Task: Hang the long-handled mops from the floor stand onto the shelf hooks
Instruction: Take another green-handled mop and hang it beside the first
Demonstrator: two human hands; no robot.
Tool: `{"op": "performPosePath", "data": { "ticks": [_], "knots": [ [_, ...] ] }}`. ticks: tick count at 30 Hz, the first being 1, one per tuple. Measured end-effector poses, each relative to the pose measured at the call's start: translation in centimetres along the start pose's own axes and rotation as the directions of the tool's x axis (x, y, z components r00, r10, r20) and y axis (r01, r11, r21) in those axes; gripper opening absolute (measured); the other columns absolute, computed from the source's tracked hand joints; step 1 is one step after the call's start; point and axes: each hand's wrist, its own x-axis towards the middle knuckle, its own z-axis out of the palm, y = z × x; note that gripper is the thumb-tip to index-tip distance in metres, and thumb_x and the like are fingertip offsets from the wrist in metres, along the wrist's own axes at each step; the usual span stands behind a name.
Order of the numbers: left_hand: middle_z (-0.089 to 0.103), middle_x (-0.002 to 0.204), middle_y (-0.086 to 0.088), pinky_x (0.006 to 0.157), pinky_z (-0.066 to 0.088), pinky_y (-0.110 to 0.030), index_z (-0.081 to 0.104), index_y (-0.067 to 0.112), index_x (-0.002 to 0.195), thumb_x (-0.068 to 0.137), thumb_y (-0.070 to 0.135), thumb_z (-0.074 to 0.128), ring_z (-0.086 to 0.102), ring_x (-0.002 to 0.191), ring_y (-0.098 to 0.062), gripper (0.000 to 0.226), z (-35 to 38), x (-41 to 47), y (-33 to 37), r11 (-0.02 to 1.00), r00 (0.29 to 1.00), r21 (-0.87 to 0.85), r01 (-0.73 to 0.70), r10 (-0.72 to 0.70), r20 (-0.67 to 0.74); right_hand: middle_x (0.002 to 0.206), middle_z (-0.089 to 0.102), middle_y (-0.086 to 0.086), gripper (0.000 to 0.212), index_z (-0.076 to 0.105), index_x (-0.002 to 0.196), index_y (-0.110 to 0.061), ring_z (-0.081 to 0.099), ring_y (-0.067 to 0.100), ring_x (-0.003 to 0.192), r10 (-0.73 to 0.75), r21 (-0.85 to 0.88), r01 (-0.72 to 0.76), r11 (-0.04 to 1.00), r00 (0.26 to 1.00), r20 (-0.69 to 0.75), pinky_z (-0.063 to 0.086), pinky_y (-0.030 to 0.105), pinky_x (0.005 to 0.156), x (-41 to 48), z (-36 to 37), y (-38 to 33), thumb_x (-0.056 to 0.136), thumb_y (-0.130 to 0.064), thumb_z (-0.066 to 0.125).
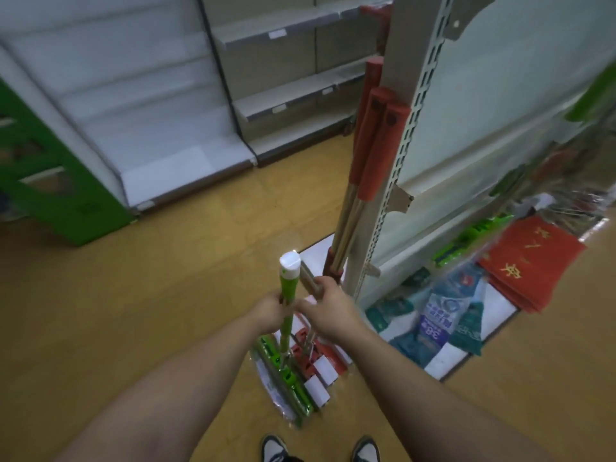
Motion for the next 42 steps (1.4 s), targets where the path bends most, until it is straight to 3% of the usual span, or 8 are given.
{"op": "performPosePath", "data": {
  "ticks": [6, 8, 15, 20, 24, 30, 37, 42],
  "knots": [
    [0.063, 0.078, 0.008, 0.058, 0.046, -0.01, 0.056, 0.014, 0.098, 0.102, 0.001, 0.049, 0.059, 0.069, -0.001, 0.016, 1.5, -6.8, -1.4, 0.99, 0.991, 0.144, 0.014, 0.006, -0.137, 0.139, 0.066, 0.005, 0.065, 0.048, 0.148, -0.027, 0.064, 0.029, 0.123, -0.131, -0.08, 0.139, 0.987, 0.987, 0.095, 0.052, 0.042, 0.098, -2.9, 3.8, 0.4, 0.089, -0.05, 0.066],
    [0.053, 0.061, -0.005, 0.048, 0.043, -0.017, 0.05, 0.005, 0.079, 0.105, -0.002, 0.031, 0.057, 0.054, -0.013, 0.033, 2.0, -8.7, -0.9, 0.972, 0.971, -0.229, 0.048, -0.099, -0.216, 0.122, 0.072, 0.001, 0.048, 0.057, 0.131, -0.024, 0.068, 0.027, 0.109, -0.173, -0.05, 0.18, 0.982, 0.979, 0.111, 0.053, 0.038, 0.085, -4.2, 4.4, 0.3, 0.09, -0.048, 0.066],
    [0.064, 0.133, -0.015, 0.105, 0.048, -0.036, 0.056, 0.004, 0.138, 0.102, 0.016, 0.054, 0.06, 0.126, -0.031, 0.038, 0.8, -12.8, -3.2, 0.959, 0.972, 0.251, 0.135, -0.08, -0.22, 0.112, 0.073, -0.002, 0.039, 0.065, 0.12, -0.024, 0.069, 0.023, 0.103, -0.276, 0.015, 0.276, 0.961, 0.957, 0.087, 0.056, 0.041, 0.087, -7.8, 5.0, -0.8, 0.091, -0.05, 0.068],
    [0.07, 0.121, -0.019, 0.07, 0.043, -0.035, 0.063, 0.007, 0.121, 0.101, 0.017, 0.048, 0.065, 0.108, -0.035, 0.026, -0.4, -16.5, -3.8, 0.958, 0.965, 0.283, 0.036, 0.04, -0.259, 0.111, 0.073, 0.001, 0.04, 0.068, 0.119, -0.02, 0.068, 0.021, 0.098, -0.34, 0.003, 0.34, 0.94, 0.939, 0.048, 0.054, 0.036, 0.083, -11.2, 6.9, -2.3, 0.093, -0.051, 0.066],
    [0.071, 0.123, -0.018, 0.073, 0.045, -0.034, 0.063, 0.011, 0.125, 0.1, 0.02, 0.051, 0.066, 0.112, -0.039, 0.03, -1.6, -19.8, -4.7, 0.962, 0.958, 0.268, -0.057, 0.127, -0.255, 0.093, 0.069, -0.005, 0.038, 0.07, 0.113, -0.019, 0.068, 0.019, 0.09, -0.369, 0.006, 0.369, 0.929, 0.929, -0.02, 0.055, 0.037, 0.079, -14.3, 8.7, -3.6, 0.094, -0.051, 0.065],
    [0.069, 0.083, 0.0, 0.066, 0.046, -0.033, 0.062, 0.027, 0.086, 0.08, 0.034, 0.059, 0.064, 0.082, -0.02, 0.009, -2.6, -24.7, -4.4, 0.959, 0.933, -0.025, -0.281, 0.266, -0.243, 0.09, 0.074, -0.005, 0.031, 0.072, 0.1, -0.025, 0.07, 0.015, 0.087, -0.387, 0.064, 0.411, 0.909, 0.892, -0.235, 0.056, 0.041, 0.077, -18.6, 9.7, -4.6, 0.091, -0.054, 0.066],
    [0.077, 0.096, -0.001, 0.076, 0.059, -0.032, 0.069, 0.026, 0.107, 0.088, 0.045, 0.067, 0.075, 0.091, -0.018, 0.027, -1.5, -27.6, -1.7, 0.83, 0.881, -0.296, -0.472, 0.453, -0.136, 0.084, 0.074, 0.003, 0.021, 0.074, 0.09, -0.02, 0.072, 0.022, 0.082, -0.418, 0.154, 0.518, 0.842, 0.805, -0.421, 0.059, 0.047, 0.077, -23.8, 5.5, -5.7, 0.093, -0.041, 0.071],
    [0.078, 0.101, 0.003, 0.075, 0.057, -0.025, 0.072, 0.035, 0.111, 0.088, 0.062, 0.067, 0.075, 0.095, -0.015, 0.036, -0.4, -28.9, 0.8, 0.773, 0.859, -0.41, -0.484, 0.51, -0.053, 0.077, 0.072, 0.003, 0.018, 0.074, 0.086, -0.017, 0.066, 0.004, 0.067, -0.435, 0.186, 0.59, 0.786, 0.741, -0.512, 0.051, 0.016, 0.06, -27.4, 2.4, -5.1, 0.095, -0.032, 0.071]
  ]
}}
